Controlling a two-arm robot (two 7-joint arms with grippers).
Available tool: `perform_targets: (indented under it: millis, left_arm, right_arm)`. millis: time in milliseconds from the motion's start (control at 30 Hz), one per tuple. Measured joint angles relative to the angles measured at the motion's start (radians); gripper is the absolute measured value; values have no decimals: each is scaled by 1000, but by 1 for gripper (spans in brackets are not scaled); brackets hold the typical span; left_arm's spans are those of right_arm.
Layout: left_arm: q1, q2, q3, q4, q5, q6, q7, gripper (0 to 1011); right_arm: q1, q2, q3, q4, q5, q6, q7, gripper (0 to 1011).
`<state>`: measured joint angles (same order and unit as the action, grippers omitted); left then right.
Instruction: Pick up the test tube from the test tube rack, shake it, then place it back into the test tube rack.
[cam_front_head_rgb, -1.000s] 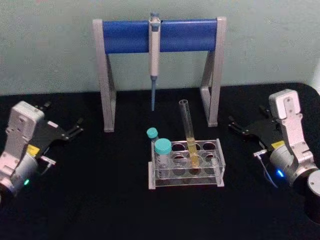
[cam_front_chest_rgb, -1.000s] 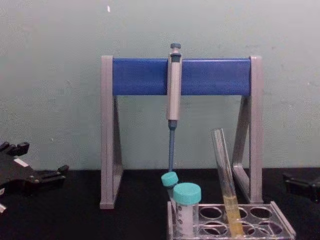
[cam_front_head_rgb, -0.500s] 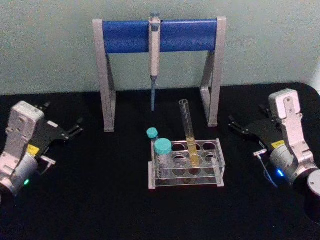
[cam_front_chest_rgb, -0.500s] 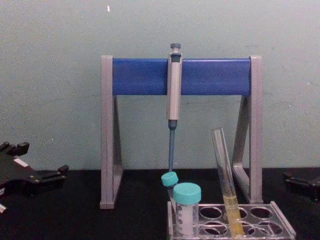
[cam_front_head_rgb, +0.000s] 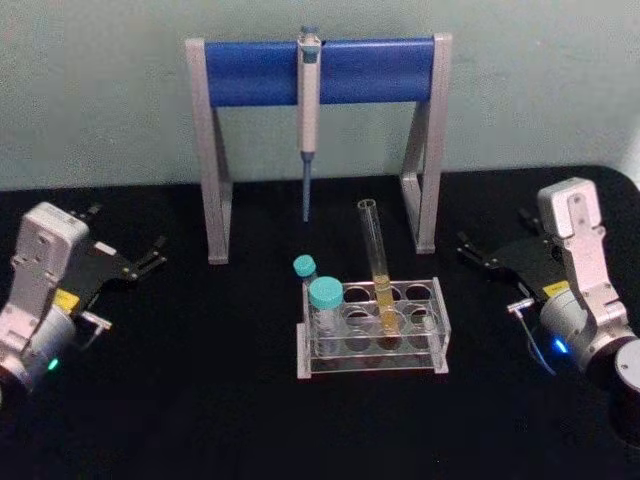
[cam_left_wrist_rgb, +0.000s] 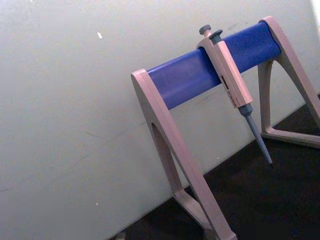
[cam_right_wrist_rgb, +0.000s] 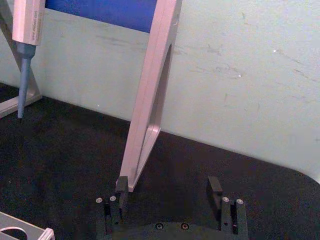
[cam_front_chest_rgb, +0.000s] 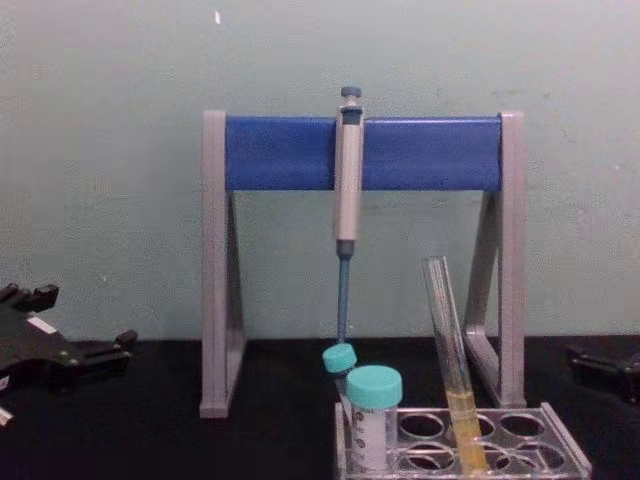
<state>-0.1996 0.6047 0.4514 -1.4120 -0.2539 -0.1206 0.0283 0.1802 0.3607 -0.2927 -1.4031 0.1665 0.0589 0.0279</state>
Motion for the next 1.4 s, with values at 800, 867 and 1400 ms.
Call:
perform_targets:
  millis: [800,867,1400]
  left_arm:
    - [0,0,0,0,0,0,0,1001]
    - [0,0,0,0,0,0,0,1001]
    - [0,0,0,0,0,0,0,1001]
  right_arm:
    - [0,0,0,0,0,0,0,1000]
    - [0,0,0,0,0,0,0,1000]
    - [0,0,0,0,0,0,0,1000]
